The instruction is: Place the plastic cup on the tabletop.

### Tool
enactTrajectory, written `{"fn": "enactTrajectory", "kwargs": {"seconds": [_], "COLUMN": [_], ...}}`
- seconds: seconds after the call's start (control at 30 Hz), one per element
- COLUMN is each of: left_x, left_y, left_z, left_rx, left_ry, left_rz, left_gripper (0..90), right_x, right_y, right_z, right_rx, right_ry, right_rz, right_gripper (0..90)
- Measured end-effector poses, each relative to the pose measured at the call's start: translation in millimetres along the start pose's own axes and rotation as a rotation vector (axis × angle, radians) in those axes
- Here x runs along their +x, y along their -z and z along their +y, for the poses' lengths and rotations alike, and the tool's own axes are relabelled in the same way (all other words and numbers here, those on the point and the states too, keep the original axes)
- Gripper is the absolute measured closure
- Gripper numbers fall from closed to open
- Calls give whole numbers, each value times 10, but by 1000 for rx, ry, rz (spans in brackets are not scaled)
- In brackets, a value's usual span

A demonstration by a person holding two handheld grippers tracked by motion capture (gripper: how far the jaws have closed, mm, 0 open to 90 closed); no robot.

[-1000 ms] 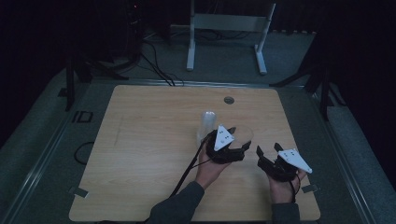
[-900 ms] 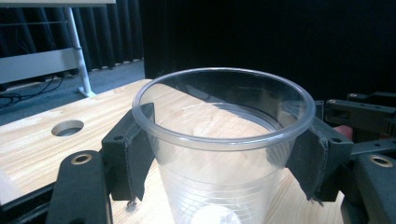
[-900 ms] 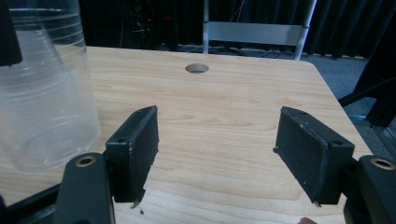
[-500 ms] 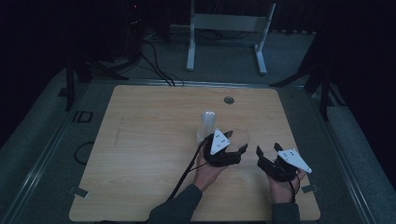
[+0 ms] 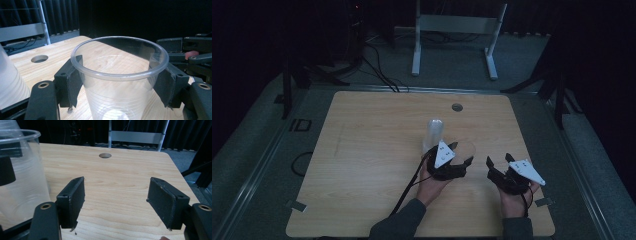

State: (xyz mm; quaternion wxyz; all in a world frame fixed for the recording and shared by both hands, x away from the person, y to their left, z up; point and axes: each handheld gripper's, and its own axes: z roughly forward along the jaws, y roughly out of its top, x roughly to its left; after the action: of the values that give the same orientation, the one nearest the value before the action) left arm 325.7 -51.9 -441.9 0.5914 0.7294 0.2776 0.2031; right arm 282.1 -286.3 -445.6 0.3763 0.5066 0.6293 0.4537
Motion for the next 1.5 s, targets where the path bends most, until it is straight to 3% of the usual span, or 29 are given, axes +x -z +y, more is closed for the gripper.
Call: {"fn": "enactTrajectory", "kwargs": {"seconds": [1.5], "left_x": [142], "left_y": [-37], "left_z": [-367], "left_rx": [69], "left_ry": [-3], "left_rz": [16], "left_gripper": [293], "right_x": [3], "right_y": [-7], "right_z": [-11], "right_rx": [6], "right_ry": [4], "right_rz": [-2], "right_gripper": [296]}}
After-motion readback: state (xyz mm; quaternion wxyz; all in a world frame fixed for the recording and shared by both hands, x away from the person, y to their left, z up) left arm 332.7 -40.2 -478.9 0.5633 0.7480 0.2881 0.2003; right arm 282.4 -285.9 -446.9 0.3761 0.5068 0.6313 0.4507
